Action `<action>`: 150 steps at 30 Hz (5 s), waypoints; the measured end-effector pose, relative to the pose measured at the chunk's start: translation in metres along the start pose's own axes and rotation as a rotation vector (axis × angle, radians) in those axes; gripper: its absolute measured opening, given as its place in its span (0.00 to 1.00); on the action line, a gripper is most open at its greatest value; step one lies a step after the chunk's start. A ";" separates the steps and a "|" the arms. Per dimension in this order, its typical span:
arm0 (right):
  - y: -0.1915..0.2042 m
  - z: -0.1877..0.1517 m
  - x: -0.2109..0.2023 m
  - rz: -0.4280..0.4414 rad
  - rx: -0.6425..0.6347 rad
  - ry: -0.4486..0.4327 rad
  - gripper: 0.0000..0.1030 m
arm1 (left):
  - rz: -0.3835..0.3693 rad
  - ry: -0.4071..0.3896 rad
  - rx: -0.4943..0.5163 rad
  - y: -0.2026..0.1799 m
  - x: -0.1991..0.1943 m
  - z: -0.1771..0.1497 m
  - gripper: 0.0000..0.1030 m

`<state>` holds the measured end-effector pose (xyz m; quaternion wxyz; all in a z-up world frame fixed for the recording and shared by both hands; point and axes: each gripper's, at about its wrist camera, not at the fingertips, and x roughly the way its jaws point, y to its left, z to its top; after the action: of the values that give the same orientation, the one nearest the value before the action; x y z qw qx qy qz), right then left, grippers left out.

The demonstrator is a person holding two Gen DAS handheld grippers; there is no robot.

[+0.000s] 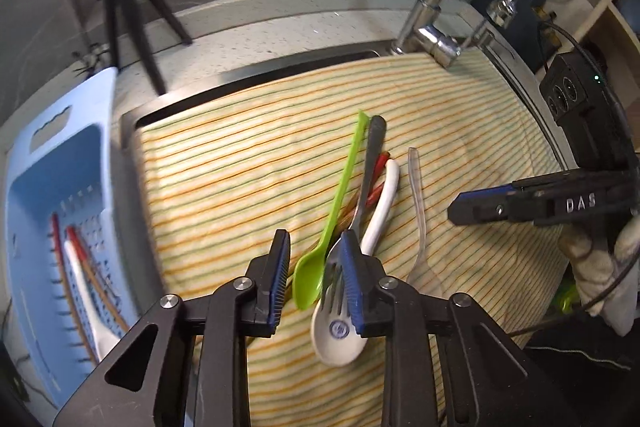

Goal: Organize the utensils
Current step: 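Move both grippers back over the utensils on the towel, then grasp the green plastic spoon with the left gripper while the right gripper grasps the clear spoon, then carry both spoons into the blue basket and open both grippers, then move both grippers back over the white ceramic spoon on the towel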

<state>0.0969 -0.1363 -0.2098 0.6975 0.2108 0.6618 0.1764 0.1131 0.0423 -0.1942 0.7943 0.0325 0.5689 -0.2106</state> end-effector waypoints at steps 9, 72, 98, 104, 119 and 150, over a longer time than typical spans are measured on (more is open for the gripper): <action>-0.003 -0.009 0.018 0.023 0.075 0.017 0.29 | -0.065 0.116 0.058 0.000 0.040 0.026 0.20; 0.172 0.030 0.027 0.192 -0.164 -0.025 0.05 | 0.048 -0.112 -0.283 0.142 -0.073 -0.068 0.05; 0.254 0.044 0.163 -0.029 -0.274 0.075 0.05 | 0.110 -0.041 -0.409 0.206 -0.046 -0.097 0.05; 0.252 0.045 0.173 -0.052 -0.277 0.090 0.08 | 0.115 -0.029 -0.419 0.210 -0.043 -0.097 0.05; 0.257 0.037 0.139 -0.029 -0.343 0.040 0.09 | 0.173 -0.091 -0.379 0.192 -0.072 -0.098 0.13; 0.155 0.022 -0.056 0.051 -0.597 -0.155 0.33 | 0.477 -0.331 -0.347 -0.013 -0.158 -0.095 0.53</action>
<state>0.1208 -0.0357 -0.0803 0.7724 0.0260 0.5200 0.3637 -0.0181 0.1050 -0.0805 0.8964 -0.0058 0.4362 0.0787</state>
